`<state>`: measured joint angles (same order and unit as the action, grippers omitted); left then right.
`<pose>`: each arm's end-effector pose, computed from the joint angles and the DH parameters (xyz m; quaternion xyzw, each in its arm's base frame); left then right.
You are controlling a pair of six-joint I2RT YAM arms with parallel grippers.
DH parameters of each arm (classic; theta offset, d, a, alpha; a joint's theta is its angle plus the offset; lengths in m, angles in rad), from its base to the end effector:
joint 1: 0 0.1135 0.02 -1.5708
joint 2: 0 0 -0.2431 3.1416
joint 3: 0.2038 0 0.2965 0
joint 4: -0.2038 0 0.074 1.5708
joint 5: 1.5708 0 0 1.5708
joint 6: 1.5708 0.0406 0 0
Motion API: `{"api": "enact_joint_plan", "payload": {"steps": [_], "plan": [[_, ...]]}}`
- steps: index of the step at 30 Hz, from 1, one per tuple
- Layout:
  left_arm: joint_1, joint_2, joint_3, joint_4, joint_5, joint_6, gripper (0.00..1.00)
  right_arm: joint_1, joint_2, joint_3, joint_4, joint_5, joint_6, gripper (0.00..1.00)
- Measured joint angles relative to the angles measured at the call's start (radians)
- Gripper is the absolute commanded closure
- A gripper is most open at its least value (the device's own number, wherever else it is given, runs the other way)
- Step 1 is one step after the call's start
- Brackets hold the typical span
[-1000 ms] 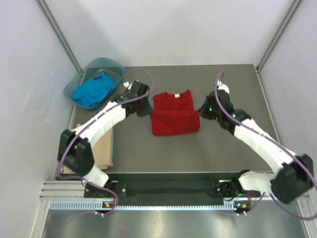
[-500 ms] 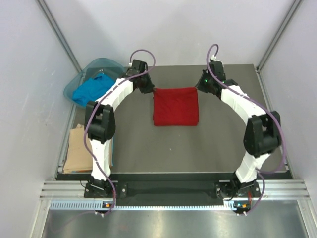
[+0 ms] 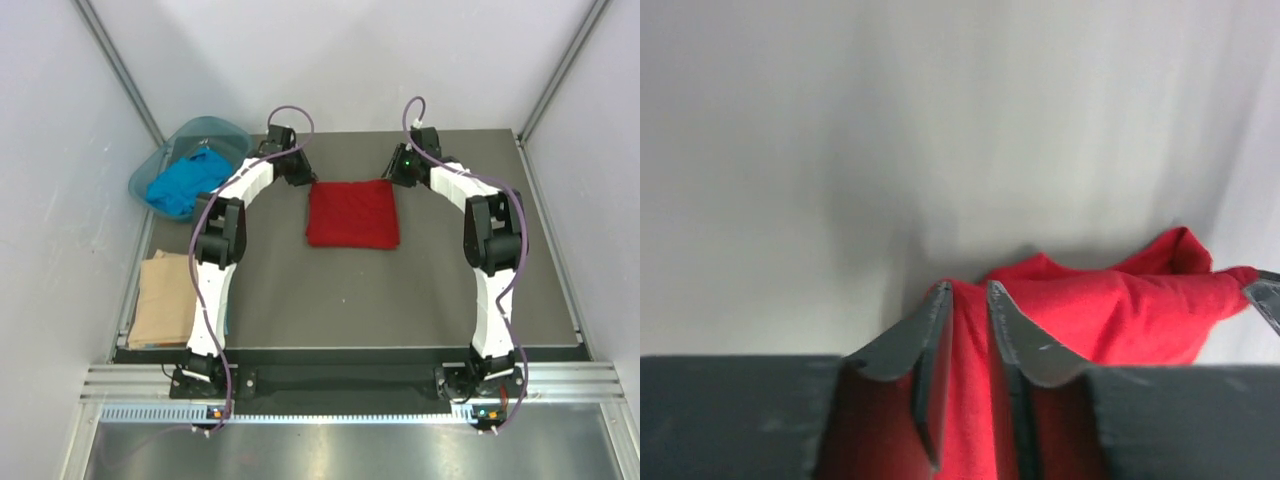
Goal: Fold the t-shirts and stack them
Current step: Fold the tshirt
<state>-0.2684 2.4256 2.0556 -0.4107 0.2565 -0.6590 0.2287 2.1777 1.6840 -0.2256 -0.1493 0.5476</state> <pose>0.5529 -0.1628 0.1443 -0.1294 0.9075 -0.2763 0.2886 0.5135 0.1257 0.1532 0.1138 0.9016 0.2187 0.3555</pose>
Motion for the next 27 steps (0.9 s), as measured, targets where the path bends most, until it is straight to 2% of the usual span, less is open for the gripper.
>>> {"api": "enact_joint_plan", "payload": {"steps": [1,2,3,5,10,16,22,27], "plan": [[0.005,0.001,0.0,0.0,0.002,0.0,0.71,-0.002,0.002,0.004,-0.003,-0.012,-0.016,0.58],[0.013,0.0,-0.004,0.002,0.0,0.002,0.66,-0.005,0.002,0.007,-0.004,-0.025,-0.034,0.49],[0.019,-0.008,-0.016,0.007,-0.006,0.005,0.6,-0.007,-0.003,0.007,-0.004,-0.036,-0.05,0.45],[0.033,-0.059,-0.097,0.023,-0.024,0.013,0.57,-0.015,-0.017,0.003,-0.01,-0.067,-0.092,0.41],[0.038,-0.267,-0.38,0.043,-0.058,0.045,0.52,-0.046,-0.132,-0.097,-0.051,-0.192,-0.211,0.37],[-0.017,-0.507,-0.661,0.13,-0.011,0.061,0.51,-0.055,-0.266,-0.279,-0.089,-0.303,-0.328,0.36],[-0.066,-0.532,-0.769,0.189,0.014,0.072,0.53,-0.055,-0.269,-0.404,-0.1,-0.364,-0.396,0.37],[-0.076,-0.509,-0.822,0.205,0.006,0.074,0.6,-0.055,-0.27,-0.486,-0.097,-0.391,-0.421,0.41]]}}
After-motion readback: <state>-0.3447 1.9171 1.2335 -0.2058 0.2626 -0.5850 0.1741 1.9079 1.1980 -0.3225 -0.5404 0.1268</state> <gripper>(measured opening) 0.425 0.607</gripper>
